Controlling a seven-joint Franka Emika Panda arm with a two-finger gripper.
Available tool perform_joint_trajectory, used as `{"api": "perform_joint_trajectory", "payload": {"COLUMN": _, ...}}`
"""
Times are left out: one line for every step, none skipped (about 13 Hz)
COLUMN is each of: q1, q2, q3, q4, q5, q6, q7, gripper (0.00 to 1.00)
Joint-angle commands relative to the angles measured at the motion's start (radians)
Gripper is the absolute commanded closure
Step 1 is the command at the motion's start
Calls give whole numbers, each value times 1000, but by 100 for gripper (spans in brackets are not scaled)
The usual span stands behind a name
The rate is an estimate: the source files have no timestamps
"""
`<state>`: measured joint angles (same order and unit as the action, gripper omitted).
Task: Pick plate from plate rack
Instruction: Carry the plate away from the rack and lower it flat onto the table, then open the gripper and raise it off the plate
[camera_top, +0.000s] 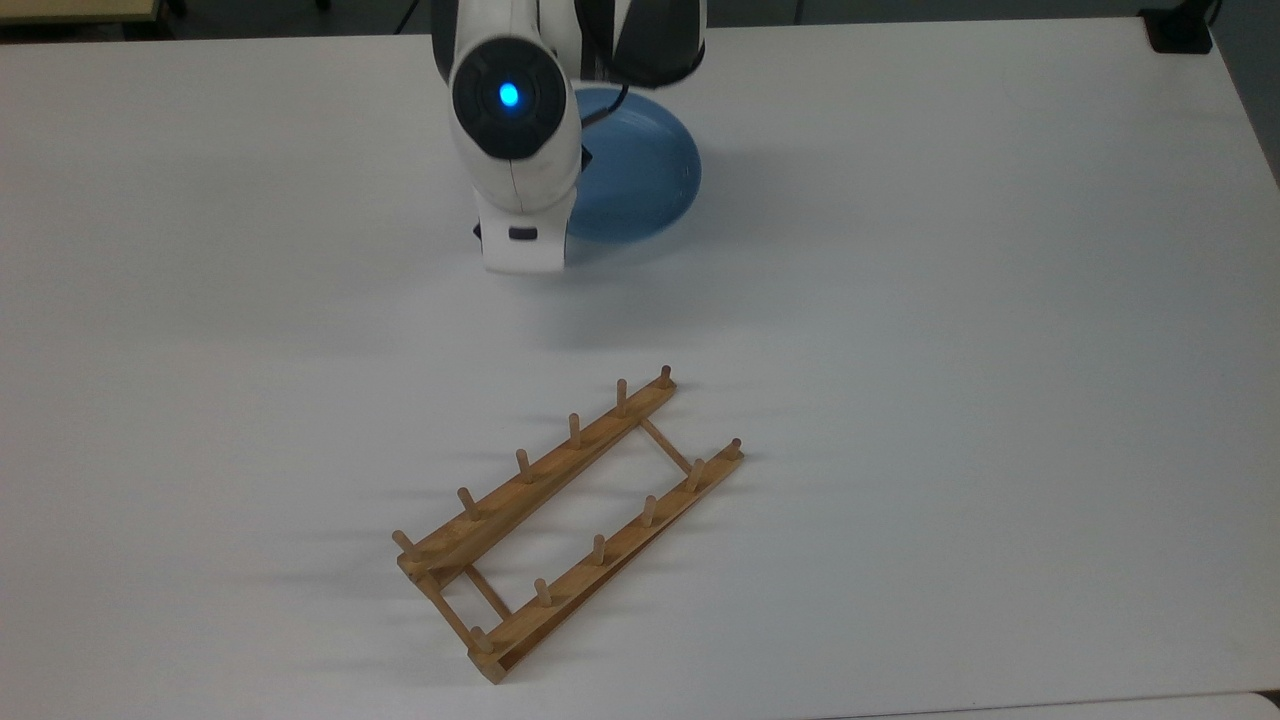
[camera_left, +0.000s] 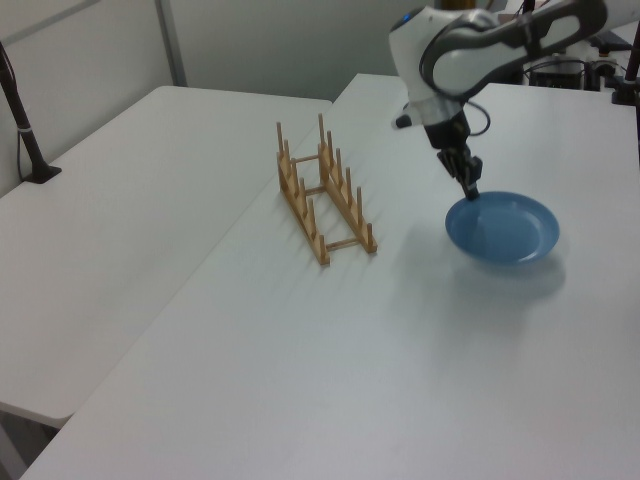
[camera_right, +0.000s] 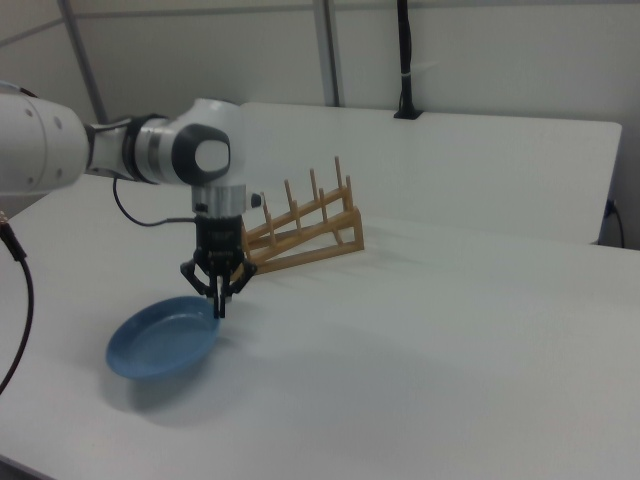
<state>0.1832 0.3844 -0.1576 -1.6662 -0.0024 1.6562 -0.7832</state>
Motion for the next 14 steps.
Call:
{"api": "perform_joint_trajectory", "payload": {"q1": 1, "q2": 46, "q3": 1, "q4": -7, "q5": 10, "q6": 79, "q7": -25, "gripper": 100}}
{"api": "perform_joint_trajectory", "payload": {"q1": 1, "q2": 56, "q3": 1, "q4": -7, "q5": 9, "q6": 92, "q7": -25, "gripper": 100}}
{"api": "perform_joint_trajectory", "payload": {"q1": -1, "q2": 62, "q3": 1, "q4": -7, "q5": 9, "q6": 106, "q7": -25, "gripper": 98}}
{"api": "perform_joint_trajectory", "payload": {"q1": -1, "q2": 62, "q3": 1, "q4": -7, "q5": 9, "q6": 109, "q7": -19, "gripper": 85}}
{"api": "perform_joint_trajectory", "payload": {"q1": -1, "q2": 60, "q3": 0, "q4": -4, "q5": 9, "q6": 109, "q7": -8, "gripper": 45}}
{"api": "perform_joint_trajectory", "payload": {"q1": -2, "q2": 51, "q3": 0, "q4": 2, "q5": 9, "q6": 102, "q7": 11, "gripper": 19}}
{"api": "perform_joint_trajectory", "payload": {"q1": -4, "q2": 35, "q3": -2, "q4": 9, "q5": 9, "q6": 97, "q7": 53, "gripper": 0}}
{"api": "perform_joint_trajectory", "payload": {"q1": -5, "q2": 18, "q3": -2, "q4": 17, "q5": 9, "q6": 97, "q7": 91, "gripper": 0}}
{"api": "perform_joint_trajectory", "payload": {"q1": -5, "q2": -1, "q3": -3, "q4": 19, "q5": 9, "q6": 96, "q7": 129, "gripper": 0}}
{"api": "perform_joint_trajectory", "payload": {"q1": -5, "q2": -24, "q3": -7, "q4": 26, "q5": 9, "q6": 91, "q7": 174, "gripper": 0}}
{"api": "perform_joint_trajectory", "payload": {"q1": -7, "q2": -51, "q3": -8, "q4": 28, "q5": 7, "q6": 88, "q7": 230, "gripper": 0}}
{"api": "perform_joint_trajectory", "payload": {"q1": -7, "q2": -91, "q3": -10, "q4": 29, "q5": 4, "q6": 85, "q7": 336, "gripper": 0}}
{"api": "perform_joint_trajectory", "payload": {"q1": -5, "q2": -126, "q3": -11, "q4": 39, "q5": -14, "q6": 85, "q7": 452, "gripper": 0}}
{"api": "perform_joint_trajectory", "payload": {"q1": -5, "q2": -150, "q3": -11, "q4": 46, "q5": -25, "q6": 83, "q7": 529, "gripper": 0}}
